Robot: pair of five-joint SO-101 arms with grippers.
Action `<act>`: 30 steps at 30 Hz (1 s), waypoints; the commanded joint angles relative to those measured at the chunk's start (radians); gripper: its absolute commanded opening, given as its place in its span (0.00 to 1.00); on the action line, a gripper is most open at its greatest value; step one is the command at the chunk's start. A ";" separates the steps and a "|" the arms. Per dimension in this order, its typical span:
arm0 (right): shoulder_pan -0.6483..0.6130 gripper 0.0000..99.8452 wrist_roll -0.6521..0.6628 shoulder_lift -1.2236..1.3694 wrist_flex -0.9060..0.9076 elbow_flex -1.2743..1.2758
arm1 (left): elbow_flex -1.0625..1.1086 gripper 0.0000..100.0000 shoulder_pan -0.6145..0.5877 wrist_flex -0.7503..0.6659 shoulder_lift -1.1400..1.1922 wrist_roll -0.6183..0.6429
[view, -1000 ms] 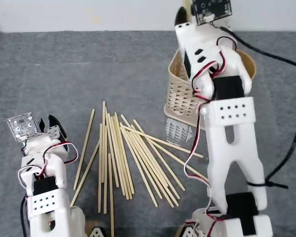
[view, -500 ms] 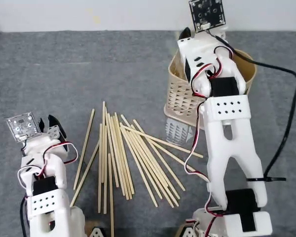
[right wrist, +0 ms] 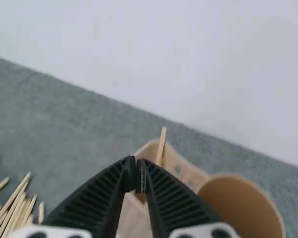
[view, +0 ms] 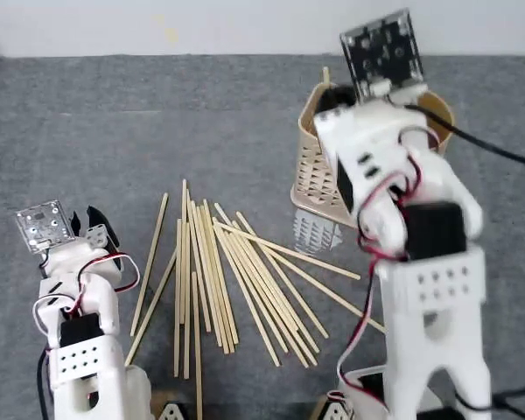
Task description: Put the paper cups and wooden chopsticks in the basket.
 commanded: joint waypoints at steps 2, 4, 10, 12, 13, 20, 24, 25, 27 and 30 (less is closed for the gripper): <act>-0.008 0.01 0.002 -0.099 0.177 0.003 | -0.054 0.09 -0.005 0.034 0.000 0.009; -0.004 0.01 0.002 -0.117 0.219 0.043 | -0.136 0.09 -0.005 0.160 0.000 0.000; -0.010 0.01 0.002 -0.226 0.234 0.272 | -0.490 0.09 0.049 0.621 0.009 -0.126; -0.012 0.01 0.000 -0.275 0.232 0.368 | -0.581 0.09 0.100 0.729 0.009 -0.164; -0.012 0.01 0.000 -0.302 0.232 0.414 | -0.618 0.09 0.129 0.778 0.009 -0.181; -0.012 0.01 -0.066 -0.458 0.108 0.763 | -0.700 0.09 0.278 0.944 0.012 -0.203; -0.012 0.01 -0.083 -0.519 -0.062 0.962 | -0.710 0.09 0.308 0.953 0.132 -0.215; -0.013 0.01 -0.083 -0.530 -0.096 1.002 | -0.717 0.09 0.313 0.950 0.187 -0.233; -0.022 0.01 -0.083 -0.549 -0.147 1.065 | -0.745 0.09 0.318 0.950 0.310 -0.270; -0.039 0.01 -0.083 -0.568 -0.191 1.134 | -0.816 0.09 0.313 0.950 0.489 -0.308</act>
